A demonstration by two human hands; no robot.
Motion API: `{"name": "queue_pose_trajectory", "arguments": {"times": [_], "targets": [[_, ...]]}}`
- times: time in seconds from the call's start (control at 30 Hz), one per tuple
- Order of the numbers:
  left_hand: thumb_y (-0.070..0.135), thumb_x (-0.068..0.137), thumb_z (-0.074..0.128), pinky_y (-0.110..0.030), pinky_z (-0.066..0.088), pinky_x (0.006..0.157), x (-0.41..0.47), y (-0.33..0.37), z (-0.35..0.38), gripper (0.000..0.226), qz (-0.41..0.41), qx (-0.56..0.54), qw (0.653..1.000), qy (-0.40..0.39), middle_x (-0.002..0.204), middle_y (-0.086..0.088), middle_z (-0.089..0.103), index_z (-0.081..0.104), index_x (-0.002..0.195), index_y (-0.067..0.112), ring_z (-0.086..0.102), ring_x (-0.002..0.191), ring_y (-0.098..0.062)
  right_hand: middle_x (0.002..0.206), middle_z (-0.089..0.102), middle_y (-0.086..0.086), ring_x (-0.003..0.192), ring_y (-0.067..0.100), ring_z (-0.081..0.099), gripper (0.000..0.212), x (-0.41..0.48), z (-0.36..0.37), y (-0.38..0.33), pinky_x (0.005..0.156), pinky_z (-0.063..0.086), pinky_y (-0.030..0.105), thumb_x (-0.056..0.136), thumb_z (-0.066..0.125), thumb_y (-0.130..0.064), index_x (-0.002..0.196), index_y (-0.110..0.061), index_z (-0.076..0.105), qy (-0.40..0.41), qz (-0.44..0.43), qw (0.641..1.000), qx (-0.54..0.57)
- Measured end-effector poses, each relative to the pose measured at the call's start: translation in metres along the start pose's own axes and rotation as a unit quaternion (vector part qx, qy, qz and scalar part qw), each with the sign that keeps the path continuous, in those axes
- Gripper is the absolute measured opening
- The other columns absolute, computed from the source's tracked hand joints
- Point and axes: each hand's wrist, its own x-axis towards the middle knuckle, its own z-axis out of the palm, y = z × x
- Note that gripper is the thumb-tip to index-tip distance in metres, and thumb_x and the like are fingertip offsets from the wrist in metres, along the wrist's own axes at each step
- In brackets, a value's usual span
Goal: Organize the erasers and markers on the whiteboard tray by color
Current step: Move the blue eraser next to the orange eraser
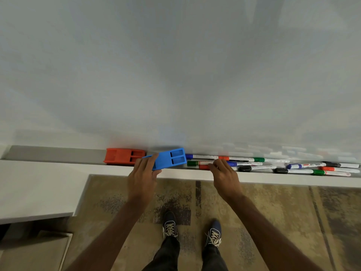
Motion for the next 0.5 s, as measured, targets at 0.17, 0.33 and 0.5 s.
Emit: {"name": "queue_pose_trajectory", "arguments": {"times": [0.17,0.33,0.5], "targets": [[0.011,0.062,0.090,-0.039,0.059,0.065,0.003,0.000,-0.003,0.063,0.002,0.017,1.000,-0.012,0.104,-0.013,0.071,0.066,0.120,0.006,0.068,0.097,-0.032,0.094,0.063,0.007,0.085,0.022,0.058,0.025,0.001,0.003,-0.003,0.060,0.053,0.030,0.075,0.081,-0.004,0.097,-0.007,0.069,0.021,0.031,0.999,0.040],[0.005,0.055,0.093,-0.038,0.061,0.061,0.011,-0.002,-0.005,0.059,0.036,0.046,0.998,-0.033,0.098,-0.014,0.074,0.071,0.109,0.002,0.072,0.090,-0.032,0.101,0.065,0.005,0.089,0.018,0.058,0.021,0.013,0.005,-0.029,0.072,0.055,0.031,0.089,0.068,-0.009,0.110,-0.008,0.068,0.029,0.101,0.979,0.176],[0.005,0.058,0.091,-0.037,0.060,0.059,0.021,-0.006,0.000,0.055,0.054,0.056,0.995,-0.063,0.096,-0.011,0.074,0.072,0.109,0.004,0.072,0.089,-0.030,0.108,0.065,0.002,0.088,0.011,0.060,0.027,0.025,0.010,-0.063,0.076,0.055,0.022,0.092,0.065,-0.014,0.120,-0.012,0.066,0.004,0.139,0.949,0.282]]}}
